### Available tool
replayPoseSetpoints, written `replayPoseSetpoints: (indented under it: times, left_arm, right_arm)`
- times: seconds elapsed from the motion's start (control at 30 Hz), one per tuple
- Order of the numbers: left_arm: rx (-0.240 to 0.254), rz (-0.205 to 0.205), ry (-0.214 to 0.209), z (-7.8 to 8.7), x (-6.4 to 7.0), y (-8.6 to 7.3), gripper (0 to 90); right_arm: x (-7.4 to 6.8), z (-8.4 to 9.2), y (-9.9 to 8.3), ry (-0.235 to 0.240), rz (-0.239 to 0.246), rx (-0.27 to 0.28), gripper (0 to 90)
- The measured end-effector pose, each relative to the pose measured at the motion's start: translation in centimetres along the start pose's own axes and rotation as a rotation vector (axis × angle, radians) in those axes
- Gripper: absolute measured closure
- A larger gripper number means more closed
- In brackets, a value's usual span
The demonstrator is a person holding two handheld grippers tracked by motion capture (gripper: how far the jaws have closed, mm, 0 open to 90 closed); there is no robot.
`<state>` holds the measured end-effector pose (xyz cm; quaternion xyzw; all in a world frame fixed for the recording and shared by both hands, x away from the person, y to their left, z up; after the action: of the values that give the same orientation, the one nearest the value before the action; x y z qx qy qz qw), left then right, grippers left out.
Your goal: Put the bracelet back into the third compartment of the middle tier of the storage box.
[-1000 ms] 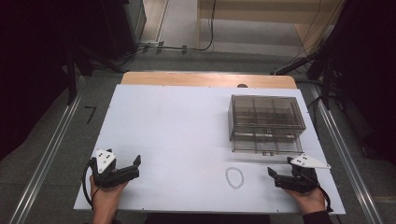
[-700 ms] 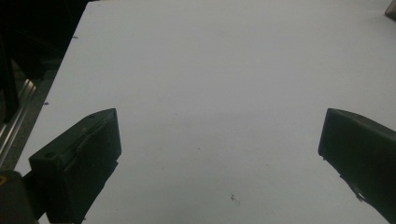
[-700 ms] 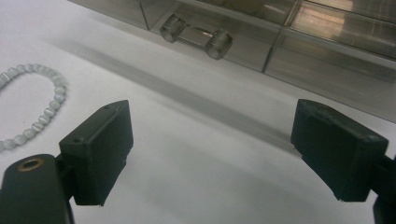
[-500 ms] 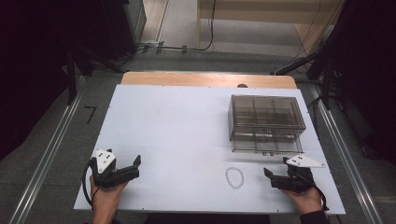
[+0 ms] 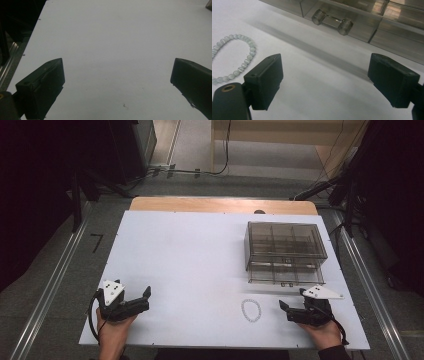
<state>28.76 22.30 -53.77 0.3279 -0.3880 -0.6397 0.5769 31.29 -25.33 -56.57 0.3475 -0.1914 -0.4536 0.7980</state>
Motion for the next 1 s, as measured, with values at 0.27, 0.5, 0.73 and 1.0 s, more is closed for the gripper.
replayPoseSetpoints:
  times: [0.27,0.5,0.73,1.0]
  left_arm:
    - [-0.001,-0.002,0.000,0.0,0.0,0.0,0.0]
    - [-0.002,-0.001,0.000,0.0,0.0,0.0,0.0]
    - [-0.003,-0.001,0.000,0.0,0.0,0.0,0.0]
    - [-0.003,-0.002,0.000,0.0,0.0,0.0,0.0]
  right_arm:
    - [-0.3,-0.2,0.1,0.017,-0.003,0.001,11.2]
    - [-0.8,-0.4,0.4,0.038,-0.009,0.000,8.8]
    - [-0.9,-0.5,0.7,0.040,-0.012,0.009,7.9]
    - [-1.3,-0.9,0.7,0.052,-0.023,-0.004,7.5]
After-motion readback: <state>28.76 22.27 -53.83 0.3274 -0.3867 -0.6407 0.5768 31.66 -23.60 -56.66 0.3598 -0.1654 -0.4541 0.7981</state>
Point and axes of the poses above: each handheld gripper's, and its own axes: z roughly backward along the jaws, y roughly out of its top, x roughly to its right, the point moved 10 cm from there along -z, roughly forward along the jaws, and after that the axes turned 1 degree about -x, right-handed, at the moved point
